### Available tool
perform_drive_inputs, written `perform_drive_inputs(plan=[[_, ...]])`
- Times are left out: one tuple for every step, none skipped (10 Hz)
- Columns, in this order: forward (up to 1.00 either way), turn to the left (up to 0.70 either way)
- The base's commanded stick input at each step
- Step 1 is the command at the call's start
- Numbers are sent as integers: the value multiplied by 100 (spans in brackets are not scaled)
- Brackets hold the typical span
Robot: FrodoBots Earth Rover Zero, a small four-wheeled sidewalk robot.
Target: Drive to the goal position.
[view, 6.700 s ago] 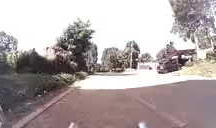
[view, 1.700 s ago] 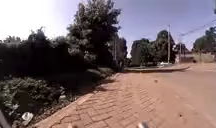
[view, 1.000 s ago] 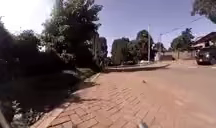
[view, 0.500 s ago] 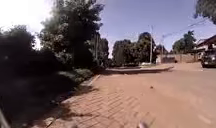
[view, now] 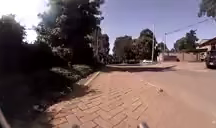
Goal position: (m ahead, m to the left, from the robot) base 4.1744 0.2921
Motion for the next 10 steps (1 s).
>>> perform_drive_inputs(plan=[[100, 0], [100, 0], [100, 0], [100, 0], [100, 0], [100, 0], [100, 0], [100, 0], [100, 0], [100, 0]])
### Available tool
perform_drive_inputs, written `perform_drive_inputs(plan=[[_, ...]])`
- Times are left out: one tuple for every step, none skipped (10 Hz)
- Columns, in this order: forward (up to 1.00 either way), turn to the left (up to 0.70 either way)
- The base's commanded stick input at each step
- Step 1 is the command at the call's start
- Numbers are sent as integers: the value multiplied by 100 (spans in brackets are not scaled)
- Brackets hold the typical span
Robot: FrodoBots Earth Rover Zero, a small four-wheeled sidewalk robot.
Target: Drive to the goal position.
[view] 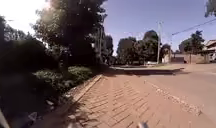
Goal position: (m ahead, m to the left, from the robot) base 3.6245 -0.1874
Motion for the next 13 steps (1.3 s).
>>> perform_drive_inputs(plan=[[100, -1], [100, -2], [100, -6], [100, -23], [100, -39], [100, -11], [100, 0], [100, 0], [100, 0], [100, 0], [100, 0], [100, 0], [100, 0]])
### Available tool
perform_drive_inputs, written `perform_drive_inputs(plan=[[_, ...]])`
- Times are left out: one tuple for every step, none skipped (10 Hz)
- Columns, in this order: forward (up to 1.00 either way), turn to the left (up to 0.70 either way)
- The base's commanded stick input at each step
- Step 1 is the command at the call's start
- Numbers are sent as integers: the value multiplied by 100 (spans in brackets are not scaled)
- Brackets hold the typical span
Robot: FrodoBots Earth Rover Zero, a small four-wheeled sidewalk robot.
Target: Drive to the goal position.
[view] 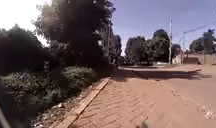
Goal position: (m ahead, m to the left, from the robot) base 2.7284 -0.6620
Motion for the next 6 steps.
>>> perform_drive_inputs(plan=[[100, 0], [100, -1], [100, -11], [100, -20], [100, -29], [100, -38]])
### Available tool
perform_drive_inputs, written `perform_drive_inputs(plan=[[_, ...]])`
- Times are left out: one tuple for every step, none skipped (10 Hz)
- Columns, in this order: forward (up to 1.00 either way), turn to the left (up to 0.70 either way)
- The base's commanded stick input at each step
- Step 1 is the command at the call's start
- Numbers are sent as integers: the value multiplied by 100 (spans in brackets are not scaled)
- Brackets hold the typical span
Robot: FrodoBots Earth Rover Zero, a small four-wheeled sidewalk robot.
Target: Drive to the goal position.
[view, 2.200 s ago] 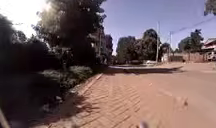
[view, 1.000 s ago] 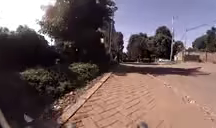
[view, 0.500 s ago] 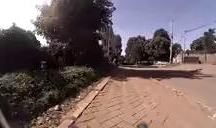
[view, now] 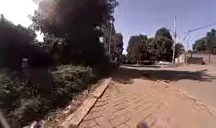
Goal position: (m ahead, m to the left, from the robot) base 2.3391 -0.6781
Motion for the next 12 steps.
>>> perform_drive_inputs(plan=[[100, -40], [100, -28], [100, 0], [100, 0], [100, -1], [94, -7], [70, -21], [45, -35], [21, -49], [0, -58], [0, -32], [0, -7]])
